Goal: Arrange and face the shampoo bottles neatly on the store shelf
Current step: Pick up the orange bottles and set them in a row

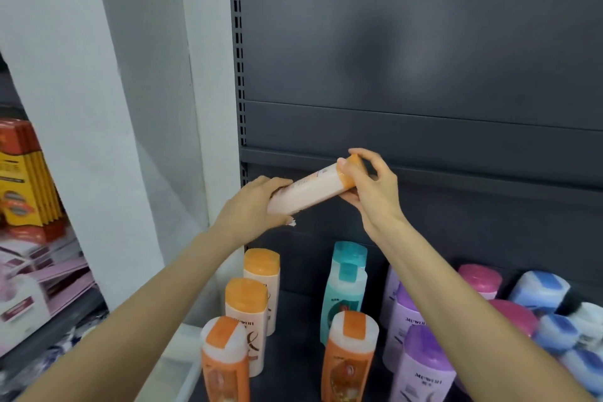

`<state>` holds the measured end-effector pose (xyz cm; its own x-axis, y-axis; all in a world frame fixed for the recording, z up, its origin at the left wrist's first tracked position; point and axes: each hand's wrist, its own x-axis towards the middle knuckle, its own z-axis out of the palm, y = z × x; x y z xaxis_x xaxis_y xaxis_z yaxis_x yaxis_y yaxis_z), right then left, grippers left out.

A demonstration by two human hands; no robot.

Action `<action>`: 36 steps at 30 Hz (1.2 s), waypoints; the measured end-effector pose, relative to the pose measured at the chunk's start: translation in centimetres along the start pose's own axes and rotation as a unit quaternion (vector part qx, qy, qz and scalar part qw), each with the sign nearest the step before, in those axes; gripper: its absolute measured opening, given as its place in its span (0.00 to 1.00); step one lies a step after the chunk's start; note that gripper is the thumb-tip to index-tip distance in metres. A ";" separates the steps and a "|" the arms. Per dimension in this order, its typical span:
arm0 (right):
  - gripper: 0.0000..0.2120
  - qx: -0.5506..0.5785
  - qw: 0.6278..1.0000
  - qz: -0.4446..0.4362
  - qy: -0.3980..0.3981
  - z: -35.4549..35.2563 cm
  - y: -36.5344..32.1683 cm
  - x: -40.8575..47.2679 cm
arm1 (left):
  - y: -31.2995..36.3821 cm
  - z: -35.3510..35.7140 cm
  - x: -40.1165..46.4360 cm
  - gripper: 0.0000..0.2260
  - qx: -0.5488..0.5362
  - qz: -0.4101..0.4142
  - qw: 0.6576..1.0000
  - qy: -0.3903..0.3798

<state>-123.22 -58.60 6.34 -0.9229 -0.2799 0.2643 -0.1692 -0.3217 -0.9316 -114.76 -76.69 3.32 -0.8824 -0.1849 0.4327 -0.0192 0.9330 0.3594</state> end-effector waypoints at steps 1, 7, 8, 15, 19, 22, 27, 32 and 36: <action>0.12 0.001 1.000 -0.003 -0.009 -0.1 0.0 -0.1 | -0.4 -0.2 0.0 0.31 -0.022 0.002 0.999 -0.023; 0.16 0.023 0.995 -0.022 -0.095 -0.8 0.2 -0.5 | -1.5 -0.7 -0.4 0.33 -0.063 -0.011 0.993 -0.096; 0.19 0.038 0.992 -0.012 -0.117 -0.9 0.2 -0.4 | -1.4 -0.7 -0.4 0.33 -0.053 -0.012 0.994 -0.090; 0.25 0.000 0.971 0.038 -0.238 -2.6 0.8 -0.2 | -2.0 -0.6 -1.1 0.34 0.091 -0.019 0.993 0.079; 0.31 0.014 0.966 0.057 -0.252 -2.1 1.5 -0.3 | -2.6 -0.6 -1.4 0.33 0.104 -0.014 0.985 0.135; 0.29 0.020 0.971 0.054 -0.233 -1.3 1.5 -0.2 | -2.8 -0.9 -1.6 0.34 0.087 -0.023 0.990 0.108; 0.35 0.063 0.972 0.064 -0.218 -0.7 1.7 0.2 | -2.4 -1.3 -2.5 0.35 0.006 -0.025 1.000 -0.005; 0.32 0.027 0.975 0.054 -0.212 -0.1 1.5 0.4 | -2.3 -1.4 -3.1 0.32 -0.074 -0.026 0.993 -0.091; 0.25 -0.045 0.991 0.022 -0.123 1.4 1.2 0.5 | -1.7 -0.7 -3.1 0.32 -0.072 -0.035 0.992 -0.097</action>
<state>-123.42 -60.44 5.74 -0.8201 -0.5066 0.2660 -0.1716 -0.2257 -0.9590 -111.65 -77.91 1.90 -0.9552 -0.1713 0.2414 -0.0274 0.8633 0.5039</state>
